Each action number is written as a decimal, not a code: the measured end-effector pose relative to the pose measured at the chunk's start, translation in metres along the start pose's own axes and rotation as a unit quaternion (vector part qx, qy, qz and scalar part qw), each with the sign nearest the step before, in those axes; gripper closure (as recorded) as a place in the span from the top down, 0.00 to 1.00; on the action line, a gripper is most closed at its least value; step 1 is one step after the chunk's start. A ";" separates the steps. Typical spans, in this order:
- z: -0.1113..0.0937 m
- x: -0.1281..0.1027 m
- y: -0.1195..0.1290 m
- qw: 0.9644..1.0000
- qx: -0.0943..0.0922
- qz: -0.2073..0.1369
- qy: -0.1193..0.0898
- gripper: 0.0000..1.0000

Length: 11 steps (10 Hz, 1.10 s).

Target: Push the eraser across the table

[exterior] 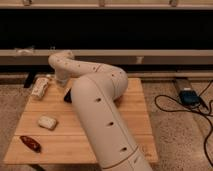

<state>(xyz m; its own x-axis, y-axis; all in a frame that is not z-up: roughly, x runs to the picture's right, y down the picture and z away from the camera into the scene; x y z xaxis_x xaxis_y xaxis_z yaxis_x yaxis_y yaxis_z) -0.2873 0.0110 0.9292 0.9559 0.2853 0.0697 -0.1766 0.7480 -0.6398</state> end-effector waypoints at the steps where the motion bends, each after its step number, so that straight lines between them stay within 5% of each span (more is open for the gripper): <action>1: 0.003 -0.003 -0.001 1.000 -0.001 -0.003 -0.001 0.12; 3: 0.009 -0.006 -0.002 1.000 -0.004 -0.008 0.001 0.00; 11: 0.045 0.001 -0.003 0.999 -0.030 -0.005 0.029 0.00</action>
<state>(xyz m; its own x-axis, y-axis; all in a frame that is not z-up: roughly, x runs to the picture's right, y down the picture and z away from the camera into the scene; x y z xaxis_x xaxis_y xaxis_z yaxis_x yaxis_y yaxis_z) -0.2964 0.0364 0.9655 0.9697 0.2419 0.0333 -0.1544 0.7132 -0.6838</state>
